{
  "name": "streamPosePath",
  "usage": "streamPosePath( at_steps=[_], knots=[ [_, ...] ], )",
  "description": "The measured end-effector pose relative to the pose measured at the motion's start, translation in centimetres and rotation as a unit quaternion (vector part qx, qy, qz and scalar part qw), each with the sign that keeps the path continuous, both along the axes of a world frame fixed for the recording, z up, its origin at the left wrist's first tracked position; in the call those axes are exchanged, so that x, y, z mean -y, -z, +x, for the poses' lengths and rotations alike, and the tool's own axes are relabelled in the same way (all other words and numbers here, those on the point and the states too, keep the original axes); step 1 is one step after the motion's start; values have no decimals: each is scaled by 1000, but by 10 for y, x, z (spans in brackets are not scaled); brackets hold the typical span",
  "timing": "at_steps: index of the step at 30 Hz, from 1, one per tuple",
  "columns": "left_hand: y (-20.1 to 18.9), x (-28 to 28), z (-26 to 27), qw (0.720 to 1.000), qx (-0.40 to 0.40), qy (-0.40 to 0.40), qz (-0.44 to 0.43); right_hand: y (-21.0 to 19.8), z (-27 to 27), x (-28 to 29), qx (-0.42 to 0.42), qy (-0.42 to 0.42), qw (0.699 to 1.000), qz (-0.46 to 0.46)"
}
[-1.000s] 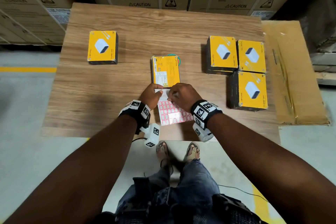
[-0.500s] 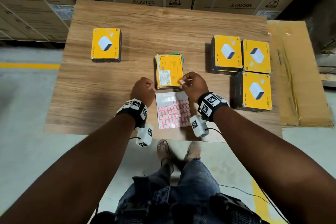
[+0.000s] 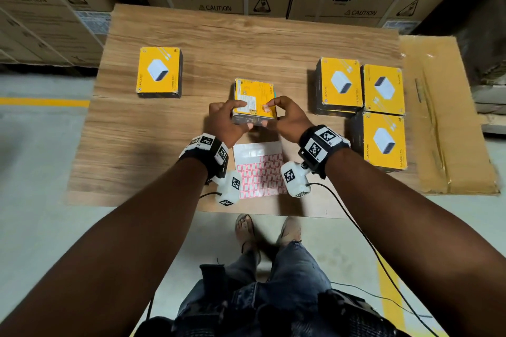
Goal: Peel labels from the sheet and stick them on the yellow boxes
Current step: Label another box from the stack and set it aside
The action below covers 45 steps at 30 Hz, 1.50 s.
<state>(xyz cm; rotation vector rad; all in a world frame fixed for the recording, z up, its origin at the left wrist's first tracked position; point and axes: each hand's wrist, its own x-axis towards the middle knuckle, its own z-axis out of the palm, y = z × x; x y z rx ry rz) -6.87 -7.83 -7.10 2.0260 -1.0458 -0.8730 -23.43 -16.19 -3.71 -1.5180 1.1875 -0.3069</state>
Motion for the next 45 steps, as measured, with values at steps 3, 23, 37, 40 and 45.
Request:
streamPosePath(
  at_steps=[3,23,37,40,45],
  knots=[
    [-10,3,5,1000,-10,-9,-11,-10,-2,9,14,-2,1000,-3],
    [12,-3,8,964,-198,-174,-20,21,-20,-31,-26,-65,997,32],
    [6,-8,19,964,-179,-191,-41,61,18,-44,-196,-185,955,-124],
    [4,-9,19,966,-171,-187,-48,64,18,-44,-205,-149,959,-125],
    [4,-9,21,969,-166,-179,-49,61,24,-39,-206,-142,963,-99]
  ],
)
